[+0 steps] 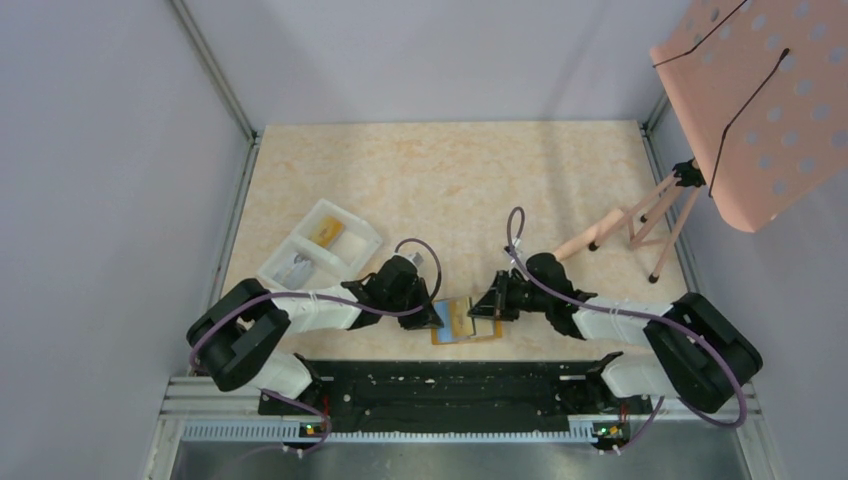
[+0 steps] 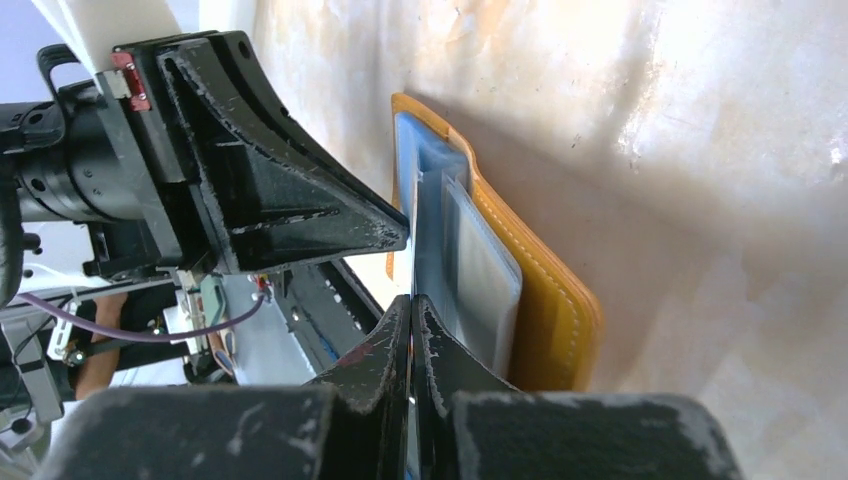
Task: Take the credit cards out of the card holder
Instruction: Remove the credit card from the card holder, then place the credit card in the storage box.
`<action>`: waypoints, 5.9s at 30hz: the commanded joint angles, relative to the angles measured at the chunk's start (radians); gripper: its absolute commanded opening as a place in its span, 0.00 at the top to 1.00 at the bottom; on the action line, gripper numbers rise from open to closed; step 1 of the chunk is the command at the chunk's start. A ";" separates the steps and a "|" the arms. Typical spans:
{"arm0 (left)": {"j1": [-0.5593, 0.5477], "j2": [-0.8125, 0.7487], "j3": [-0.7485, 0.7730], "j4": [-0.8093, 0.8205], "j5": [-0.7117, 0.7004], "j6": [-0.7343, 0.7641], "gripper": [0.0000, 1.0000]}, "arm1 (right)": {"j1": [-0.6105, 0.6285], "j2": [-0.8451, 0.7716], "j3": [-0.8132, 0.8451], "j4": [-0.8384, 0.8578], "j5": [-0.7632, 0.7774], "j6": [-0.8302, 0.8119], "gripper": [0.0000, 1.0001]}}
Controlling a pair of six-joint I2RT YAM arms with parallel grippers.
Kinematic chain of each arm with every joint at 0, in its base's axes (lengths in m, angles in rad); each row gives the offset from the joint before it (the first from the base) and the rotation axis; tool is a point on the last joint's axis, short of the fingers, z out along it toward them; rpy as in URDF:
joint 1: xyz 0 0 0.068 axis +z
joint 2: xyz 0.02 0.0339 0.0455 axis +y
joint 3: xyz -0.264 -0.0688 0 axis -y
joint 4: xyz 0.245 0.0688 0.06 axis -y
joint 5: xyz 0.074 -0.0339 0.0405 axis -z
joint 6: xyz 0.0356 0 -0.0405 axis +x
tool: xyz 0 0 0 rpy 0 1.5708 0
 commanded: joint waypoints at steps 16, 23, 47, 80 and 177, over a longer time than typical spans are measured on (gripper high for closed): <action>-0.007 0.003 0.037 -0.121 -0.047 0.042 0.89 | -0.093 -0.214 0.135 -0.403 0.039 -0.192 1.00; -0.005 -0.070 0.132 -0.201 -0.053 0.104 0.77 | -0.146 -0.328 0.196 -0.586 0.049 -0.285 1.00; -0.005 -0.373 0.336 -0.374 0.251 0.426 0.50 | -0.134 -0.441 0.181 -0.329 -0.545 -0.307 1.00; -0.002 -0.243 0.360 -0.288 0.405 0.409 0.66 | -0.082 -0.392 0.182 -0.362 -0.530 -0.337 1.00; 0.768 -0.051 0.268 -0.125 -0.675 -0.032 1.00 | -0.084 -0.447 0.172 -0.343 -0.210 -0.169 0.01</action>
